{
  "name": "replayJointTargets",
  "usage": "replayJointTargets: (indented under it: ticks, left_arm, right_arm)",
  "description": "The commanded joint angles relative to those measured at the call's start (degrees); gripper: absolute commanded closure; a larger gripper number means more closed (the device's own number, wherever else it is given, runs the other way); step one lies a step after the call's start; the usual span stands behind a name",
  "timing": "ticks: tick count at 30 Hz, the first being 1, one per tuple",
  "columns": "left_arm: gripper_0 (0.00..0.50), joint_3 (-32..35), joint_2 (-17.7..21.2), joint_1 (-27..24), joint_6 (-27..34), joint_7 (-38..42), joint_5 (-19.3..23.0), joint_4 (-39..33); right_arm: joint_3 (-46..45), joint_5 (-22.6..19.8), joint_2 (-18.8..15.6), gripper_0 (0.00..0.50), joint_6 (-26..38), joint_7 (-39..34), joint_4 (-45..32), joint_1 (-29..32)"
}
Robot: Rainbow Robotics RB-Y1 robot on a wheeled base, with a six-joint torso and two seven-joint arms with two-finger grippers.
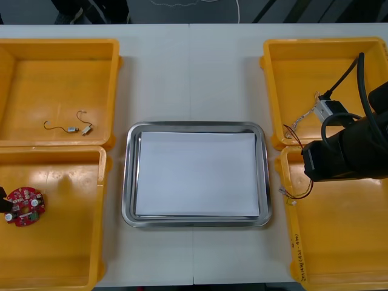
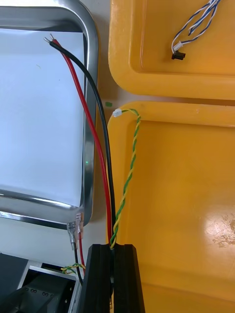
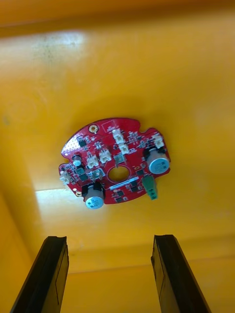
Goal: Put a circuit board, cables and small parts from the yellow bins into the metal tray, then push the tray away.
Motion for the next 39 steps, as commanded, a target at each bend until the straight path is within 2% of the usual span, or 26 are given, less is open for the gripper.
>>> replayJointTargets:
  ticks: [1,8,12,16,20,25,39]
  left_arm:
    - [0.0,-1.21,-0.53,-1.46,0.57,17.65,0.59,-2.51]
    - [0.0,-5.87,-0.53,-1.37,-0.31,28.72,-0.38,-2.77]
    - [0.0,-7.71,-0.88,-0.93,-1.28,31.8,-1.17,-2.69]
    - [0.0,-7.8,-2.81,0.65,-3.92,30.92,-2.75,-2.77]
    - [0.0,-7.71,-4.13,1.7,-4.44,26.52,-5.12,-2.77]
    - [0.0,-7.27,-4.39,3.11,-5.85,22.39,-5.3,-2.69]
    - [0.0,-7.98,-4.57,7.42,-12.18,19.67,-5.83,-2.42]
  right_arm:
    - [1.29,-0.48,-0.31,0.5,0.26,-1.95,-0.28,-1.71]
    - [1.91,-0.04,-0.83,0.5,0.26,-1.6,-0.19,-1.0]
    - [2.26,0.92,-0.83,0.5,0.26,-1.51,-0.28,-0.83]
    - [2.26,0.92,-1.01,0.5,0.26,-1.43,0.07,-0.74]
    - [2.26,1.28,-1.01,0.5,0.26,-1.16,0.07,-0.48]
    - [2.26,1.8,-1.01,0.5,0.26,-0.72,0.07,-0.13]
    - [2.26,2.68,-0.92,0.5,0.26,-0.28,0.86,0.23]
